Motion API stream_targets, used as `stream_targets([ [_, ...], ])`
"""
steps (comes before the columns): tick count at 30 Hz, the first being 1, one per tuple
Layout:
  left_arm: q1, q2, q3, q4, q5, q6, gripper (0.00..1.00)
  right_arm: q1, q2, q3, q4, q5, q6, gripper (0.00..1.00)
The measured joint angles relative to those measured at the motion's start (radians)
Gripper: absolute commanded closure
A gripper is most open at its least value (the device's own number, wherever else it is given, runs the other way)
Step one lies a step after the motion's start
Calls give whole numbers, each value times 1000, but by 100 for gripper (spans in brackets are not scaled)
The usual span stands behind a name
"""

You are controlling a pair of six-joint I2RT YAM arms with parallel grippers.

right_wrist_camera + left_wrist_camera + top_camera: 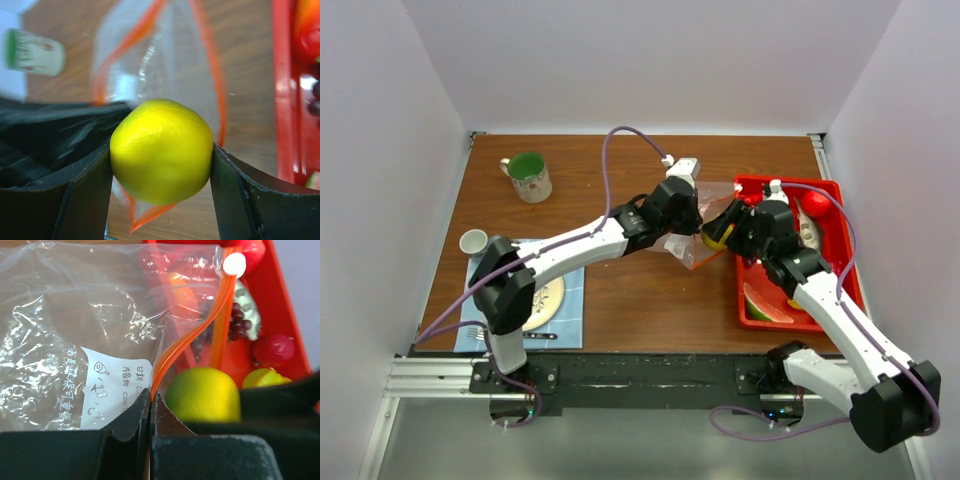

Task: Place the food in the zip-top bag and seal the zipper
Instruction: Place the fake fruit in the zipper food storage bag, then pick up the fake fruit from the bin.

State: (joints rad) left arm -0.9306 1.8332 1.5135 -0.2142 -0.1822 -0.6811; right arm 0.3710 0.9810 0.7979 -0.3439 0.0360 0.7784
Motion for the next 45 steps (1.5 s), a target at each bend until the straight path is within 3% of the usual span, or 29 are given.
stream_targets([
  [2,0,-37,-31,13,19,-10,100,0,28,-1,-8,16,0,36],
  [5,-2,-88,-61,31,45,-19,100,0,47,4,-24,50,-2,22],
  [11,-8,-142,-92,81,91,-38,100,2,46,48,-63,78,-14,12],
  [23,-1,-147,-121,125,89,-71,100,34,23,194,-227,146,-66,11],
  [28,29,-147,-134,144,82,-98,100,37,-99,235,-333,278,-89,2],
  [32,77,-147,-170,153,76,-114,100,24,-141,266,-397,386,-121,3],
  [34,95,-147,-180,157,74,-121,100,-18,-95,285,-394,376,-142,8],
  [40,105,-146,-182,173,76,-123,100,-308,204,291,-263,200,-194,21],
  [45,103,-139,-180,176,94,-124,100,-367,461,317,-196,95,-214,29],
])
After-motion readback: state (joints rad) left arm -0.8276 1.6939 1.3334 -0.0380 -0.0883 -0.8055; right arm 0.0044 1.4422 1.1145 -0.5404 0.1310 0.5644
